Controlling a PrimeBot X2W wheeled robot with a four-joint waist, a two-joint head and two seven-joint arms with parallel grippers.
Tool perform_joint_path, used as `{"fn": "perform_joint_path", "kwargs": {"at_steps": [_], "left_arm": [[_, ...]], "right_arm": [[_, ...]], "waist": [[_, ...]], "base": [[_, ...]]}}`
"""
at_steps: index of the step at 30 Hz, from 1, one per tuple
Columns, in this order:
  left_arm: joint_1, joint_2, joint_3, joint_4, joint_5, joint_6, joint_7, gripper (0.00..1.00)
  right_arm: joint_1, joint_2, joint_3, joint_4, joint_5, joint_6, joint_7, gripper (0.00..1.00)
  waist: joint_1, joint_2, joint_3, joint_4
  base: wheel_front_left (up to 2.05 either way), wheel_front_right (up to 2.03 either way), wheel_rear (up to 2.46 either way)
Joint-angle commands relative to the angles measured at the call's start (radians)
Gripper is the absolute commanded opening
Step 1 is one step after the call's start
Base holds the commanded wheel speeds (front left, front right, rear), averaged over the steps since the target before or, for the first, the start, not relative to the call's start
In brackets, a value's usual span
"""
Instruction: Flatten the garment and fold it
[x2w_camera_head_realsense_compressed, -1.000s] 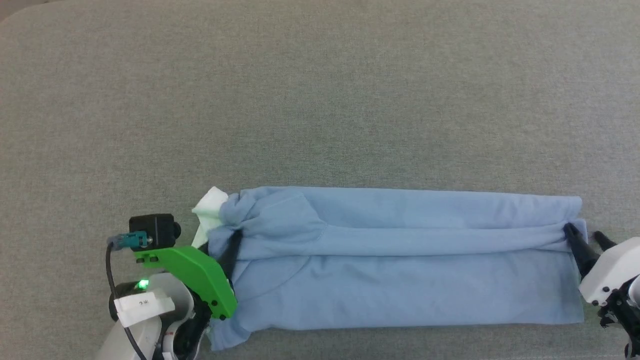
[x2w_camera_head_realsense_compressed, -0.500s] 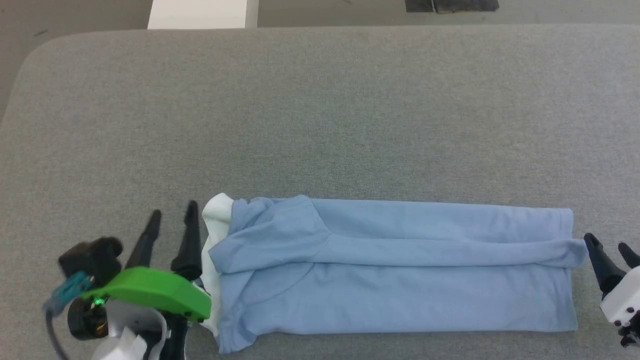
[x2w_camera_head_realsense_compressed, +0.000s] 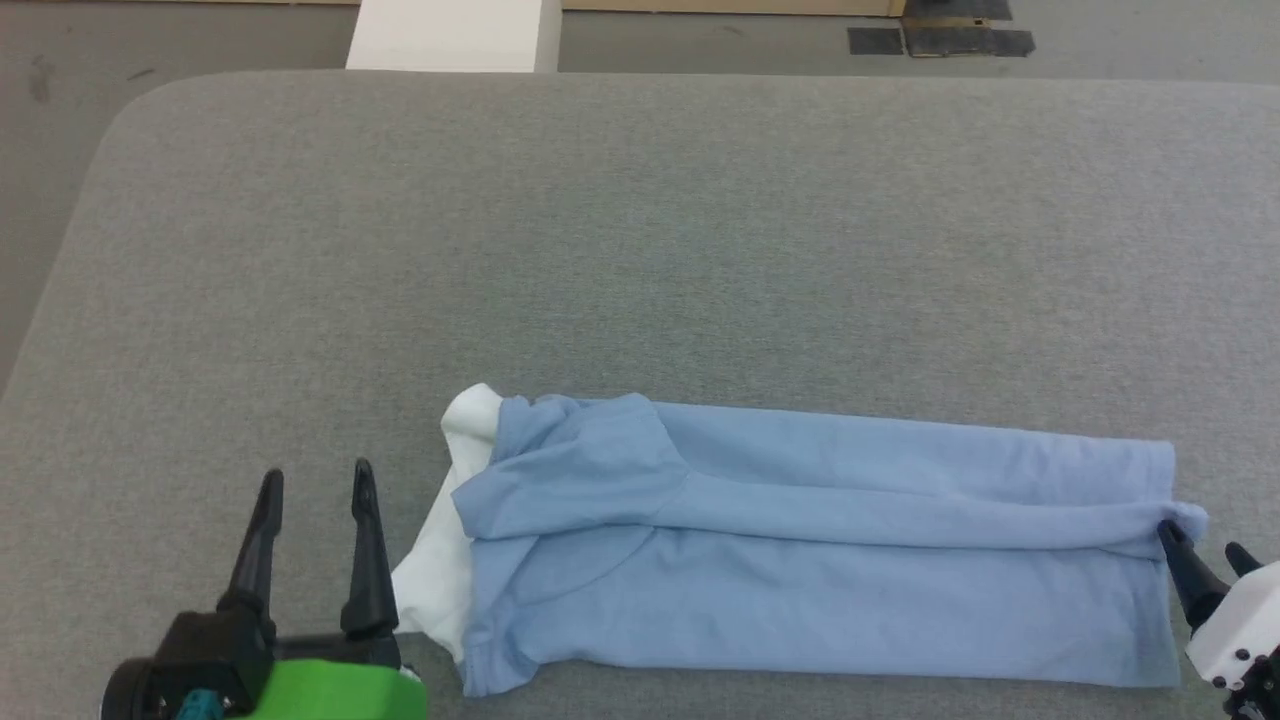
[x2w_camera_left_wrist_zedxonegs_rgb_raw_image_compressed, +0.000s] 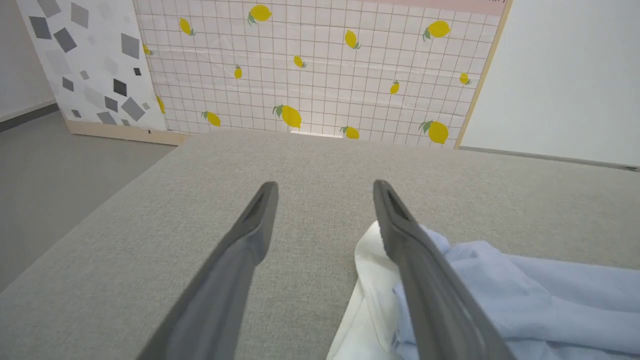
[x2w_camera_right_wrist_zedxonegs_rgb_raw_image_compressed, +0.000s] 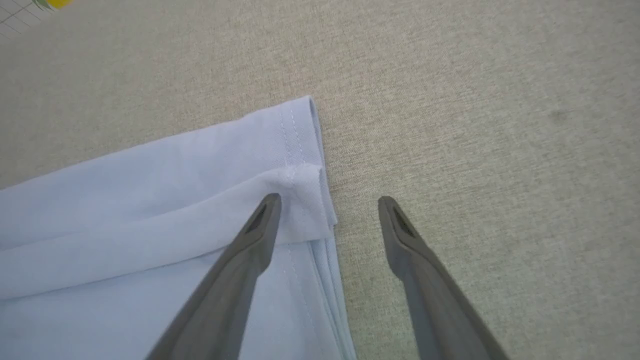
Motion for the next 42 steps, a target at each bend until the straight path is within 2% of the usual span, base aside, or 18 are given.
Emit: {"fn": "perform_joint_path", "kwargs": {"at_steps": [1,6,12,13,14,20,29,38,42], "left_arm": [[0.016,-0.006,-0.003,0.006,0.012,-0.005,-0.007,1.00],[0.015,-0.031,0.009,0.016,0.012,-0.020,-0.007,1.00],[-0.008,-0.030,0.007,0.032,0.018,-0.039,-0.007,1.00],[-0.014,-0.030,0.005,0.033,0.019,-0.040,-0.007,1.00],[-0.018,-0.030,0.005,0.033,0.019,-0.040,-0.007,1.00],[-0.042,-0.018,-0.003,0.037,0.029,-0.041,0.002,1.00],[-0.047,-0.019,-0.013,0.060,0.027,-0.041,0.004,1.00],[-0.056,-0.009,-0.025,0.081,0.029,-0.044,0.014,1.00],[-0.054,-0.006,-0.025,0.082,0.030,-0.040,0.014,1.00]], "right_arm": [[-0.004,-0.002,-0.002,0.014,-0.009,-0.001,0.005,1.00],[-0.028,-0.009,0.000,0.071,-0.017,-0.001,0.007,1.00],[-0.075,-0.009,0.004,0.156,-0.013,-0.001,0.031,1.00],[-0.084,-0.007,0.004,0.168,-0.008,-0.001,0.043,0.33],[-0.090,-0.004,0.000,0.178,-0.003,-0.001,0.053,0.00],[-0.108,-0.016,-0.007,0.185,-0.003,-0.001,0.109,0.00],[-0.143,-0.060,-0.059,0.150,-0.033,-0.001,0.092,0.00],[-0.201,-0.172,-0.218,0.220,-0.148,-0.001,0.019,0.00],[-0.211,-0.171,-0.238,0.227,-0.170,-0.001,0.010,0.00]], "waist": [[0.0000,0.0000,0.003,0.015],[0.0000,0.0000,0.019,0.041],[0.0000,0.0000,0.044,0.060],[0.0000,0.0000,0.047,0.061],[0.0000,0.0000,0.049,0.062],[0.0000,0.0000,0.048,0.057],[0.0000,0.0000,0.018,0.016],[0.0000,0.0000,0.009,-0.007],[0.0000,0.0000,0.008,-0.007]], "base": [[0.00,0.00,0.00],[0.00,0.00,0.00],[0.00,0.00,0.00],[0.00,0.00,0.00],[0.00,0.00,0.00],[0.00,0.00,0.00],[0.00,0.00,0.00],[0.00,0.00,0.00],[0.00,0.00,0.00]]}}
